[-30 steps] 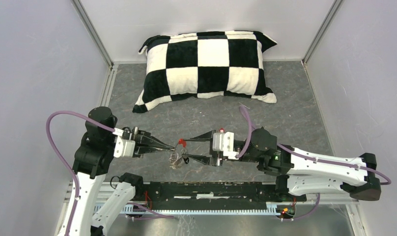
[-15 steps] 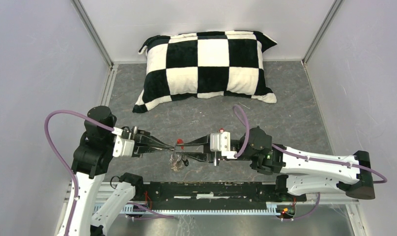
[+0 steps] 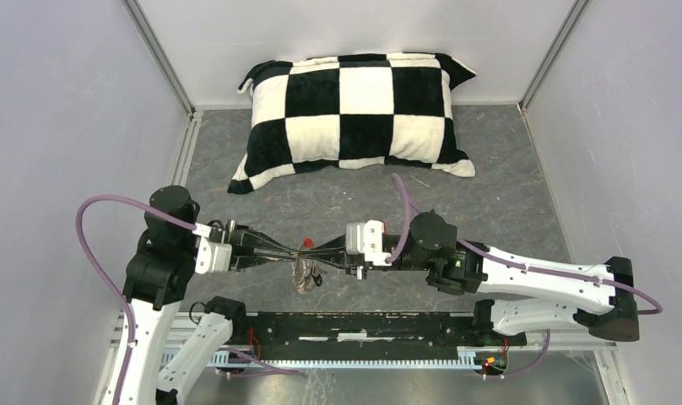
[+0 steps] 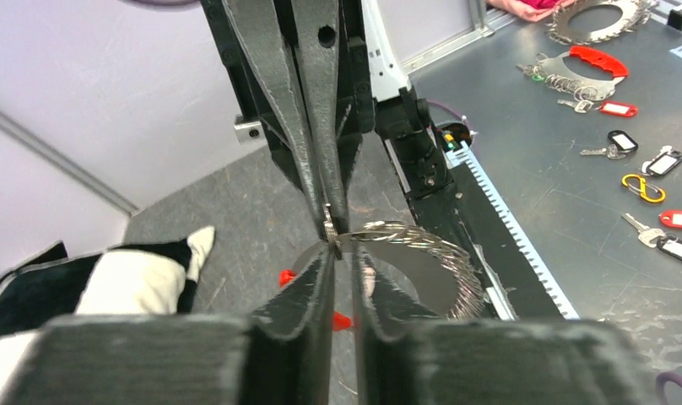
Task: Put the keys on the keyring
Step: Adjust the keyring.
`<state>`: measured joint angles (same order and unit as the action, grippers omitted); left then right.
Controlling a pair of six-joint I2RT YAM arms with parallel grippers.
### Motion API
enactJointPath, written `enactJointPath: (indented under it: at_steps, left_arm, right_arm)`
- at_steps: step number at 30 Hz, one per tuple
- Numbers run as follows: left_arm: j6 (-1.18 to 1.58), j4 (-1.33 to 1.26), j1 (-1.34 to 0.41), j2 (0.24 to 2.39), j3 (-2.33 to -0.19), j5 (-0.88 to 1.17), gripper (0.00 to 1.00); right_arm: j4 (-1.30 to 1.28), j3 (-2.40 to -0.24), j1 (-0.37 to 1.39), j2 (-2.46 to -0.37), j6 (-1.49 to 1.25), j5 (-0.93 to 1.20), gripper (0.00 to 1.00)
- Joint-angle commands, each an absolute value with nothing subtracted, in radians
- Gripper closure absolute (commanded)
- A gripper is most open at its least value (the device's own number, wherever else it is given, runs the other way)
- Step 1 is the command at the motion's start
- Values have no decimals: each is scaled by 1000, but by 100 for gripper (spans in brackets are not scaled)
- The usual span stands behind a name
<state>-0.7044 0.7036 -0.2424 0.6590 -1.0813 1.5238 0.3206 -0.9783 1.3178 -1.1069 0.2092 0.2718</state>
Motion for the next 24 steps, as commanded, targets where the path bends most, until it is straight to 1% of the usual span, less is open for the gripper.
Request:
enactJointPath:
  at_steps: [1, 3, 4, 9, 11, 15, 17, 19, 24]
  left_arm:
    - [-801, 694, -244, 595, -1015, 1427, 71]
    - [-834, 693, -244, 572, -987, 1370, 66]
    - [-845, 692, -244, 567, -978, 1345, 65]
    - [-841, 692, -244, 579, -976, 1289, 65]
    - [-834, 691, -244, 581, -976, 1303, 67]
    - [-807, 690, -244, 580, -962, 1313, 77]
    - [-823, 719, -244, 582, -956, 1305, 78]
    - [-846, 762, -244, 594, -956, 1296, 76]
    - [-941, 916, -244, 653, -995, 1276, 66]
  right_arm:
    - [59, -1119, 1309, -1139, 252, 183, 100]
    - [-84, -1172, 1309, -1155, 271, 157, 100]
    - [-138, -1200, 1308, -1165, 274, 148, 100]
    - [-349, -1309, 1308, -1224, 291, 115, 100]
    - [-391, -1343, 1309, -1246, 294, 109, 100]
    - [-434, -1390, 1309, -1277, 304, 112, 100]
    - [-445, -1409, 1309, -1286, 308, 119, 100]
    - [-464, -1434, 1310, -1300, 312, 123, 100]
    - [-518, -1492, 1309, -1338, 324, 127, 100]
